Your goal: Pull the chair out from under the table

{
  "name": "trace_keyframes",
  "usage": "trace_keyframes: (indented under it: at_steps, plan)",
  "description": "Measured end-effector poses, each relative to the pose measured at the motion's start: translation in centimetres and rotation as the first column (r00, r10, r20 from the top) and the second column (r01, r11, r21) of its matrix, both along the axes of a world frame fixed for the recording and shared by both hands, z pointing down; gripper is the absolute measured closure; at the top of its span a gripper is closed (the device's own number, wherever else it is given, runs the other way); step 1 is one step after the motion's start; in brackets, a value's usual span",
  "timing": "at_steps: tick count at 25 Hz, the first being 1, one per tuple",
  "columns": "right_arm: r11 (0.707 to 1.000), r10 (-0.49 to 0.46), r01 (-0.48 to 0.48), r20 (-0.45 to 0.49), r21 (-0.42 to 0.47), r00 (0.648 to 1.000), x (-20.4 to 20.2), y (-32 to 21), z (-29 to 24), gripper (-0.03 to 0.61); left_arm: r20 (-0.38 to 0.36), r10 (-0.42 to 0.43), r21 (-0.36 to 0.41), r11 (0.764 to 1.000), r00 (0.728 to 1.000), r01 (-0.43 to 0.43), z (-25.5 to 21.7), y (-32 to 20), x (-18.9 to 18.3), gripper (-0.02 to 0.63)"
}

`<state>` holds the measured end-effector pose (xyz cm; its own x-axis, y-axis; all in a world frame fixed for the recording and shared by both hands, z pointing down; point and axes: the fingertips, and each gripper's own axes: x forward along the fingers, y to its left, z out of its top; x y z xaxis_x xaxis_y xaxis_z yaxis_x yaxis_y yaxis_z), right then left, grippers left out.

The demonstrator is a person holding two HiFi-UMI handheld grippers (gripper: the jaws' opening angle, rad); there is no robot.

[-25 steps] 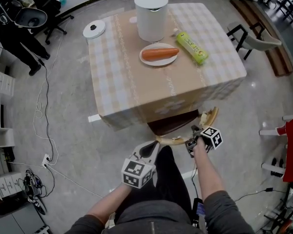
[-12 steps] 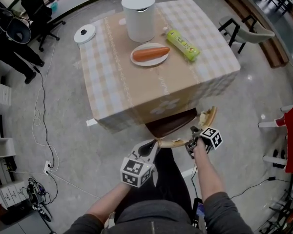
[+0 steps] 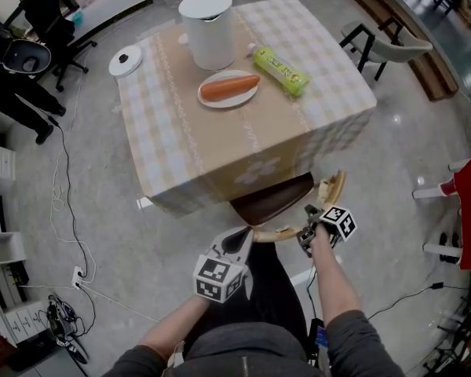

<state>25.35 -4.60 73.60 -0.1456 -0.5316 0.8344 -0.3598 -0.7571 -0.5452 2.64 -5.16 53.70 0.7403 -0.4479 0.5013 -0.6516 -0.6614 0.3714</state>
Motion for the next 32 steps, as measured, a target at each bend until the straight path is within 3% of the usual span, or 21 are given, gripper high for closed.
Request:
trace_keyframes:
  at_steps: [32]
  plan:
    - [1.000, -0.024, 0.023, -0.019, -0.016, 1.000, 4.7, 4.8, -0.3, 0.443, 0.011, 0.103, -0.009, 0.995, 0.995, -0.102, 0.2, 1.9, 3.6, 0.604]
